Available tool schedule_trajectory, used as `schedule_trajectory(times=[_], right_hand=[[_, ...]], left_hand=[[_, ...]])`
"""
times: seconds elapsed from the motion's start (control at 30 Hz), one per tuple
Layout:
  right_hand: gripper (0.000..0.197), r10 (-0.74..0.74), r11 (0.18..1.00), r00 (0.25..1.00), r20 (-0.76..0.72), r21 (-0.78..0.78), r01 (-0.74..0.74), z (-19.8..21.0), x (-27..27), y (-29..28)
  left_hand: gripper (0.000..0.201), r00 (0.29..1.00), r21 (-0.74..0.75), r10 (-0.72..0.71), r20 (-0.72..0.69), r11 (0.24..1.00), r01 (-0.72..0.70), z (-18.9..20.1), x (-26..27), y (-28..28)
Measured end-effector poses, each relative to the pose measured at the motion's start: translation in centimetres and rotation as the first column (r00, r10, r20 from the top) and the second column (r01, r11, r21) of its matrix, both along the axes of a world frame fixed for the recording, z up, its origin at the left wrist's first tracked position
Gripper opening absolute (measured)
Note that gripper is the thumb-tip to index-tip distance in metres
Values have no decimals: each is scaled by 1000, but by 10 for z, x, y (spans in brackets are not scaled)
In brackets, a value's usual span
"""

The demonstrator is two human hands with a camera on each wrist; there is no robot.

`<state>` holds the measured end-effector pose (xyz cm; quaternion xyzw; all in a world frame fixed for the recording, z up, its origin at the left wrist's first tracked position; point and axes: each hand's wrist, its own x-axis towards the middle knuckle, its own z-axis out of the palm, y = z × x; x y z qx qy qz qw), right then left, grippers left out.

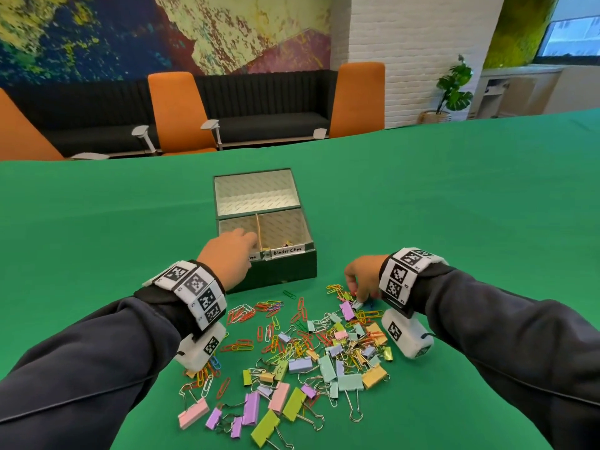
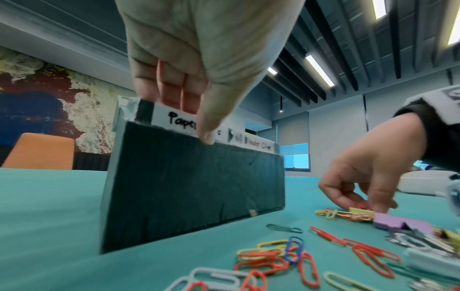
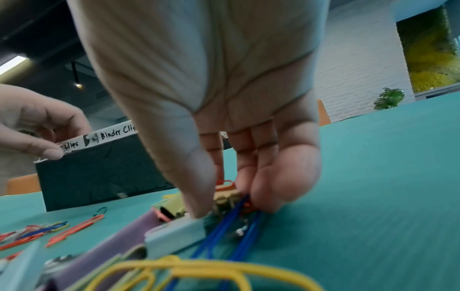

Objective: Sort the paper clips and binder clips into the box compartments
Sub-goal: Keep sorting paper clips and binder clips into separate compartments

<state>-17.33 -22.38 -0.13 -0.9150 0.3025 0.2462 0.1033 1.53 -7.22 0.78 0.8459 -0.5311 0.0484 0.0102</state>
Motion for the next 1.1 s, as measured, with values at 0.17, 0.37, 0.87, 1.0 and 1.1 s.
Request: schedule_trajectory(times=[0.17,0.37,0.87,1.0,1.1], right_hand=[[15,-67,991,983,168,129,46,-7,-1,-8],[27,-202,948,881,428,313,65,-11,-16,-18],[33,-6,990,955,298,134,-36,-17,-30,-23],[23,22,991,959,284,121,-59,-18,-29,-25],[20,2,981,954,301,184,-60,-20,-32,-29]], left_hand=[[32,975,-119,-218,-51,970,210,10,-46,-9],[24,897,101,-341,-281,919,381,-5,-97,-52],[32,914,304,-222,-339,894,329,-29,-102,-95],[27,911,351,-165,-379,885,307,-28,-105,-102],[23,909,331,-169,-381,893,304,-27,-108,-102]])
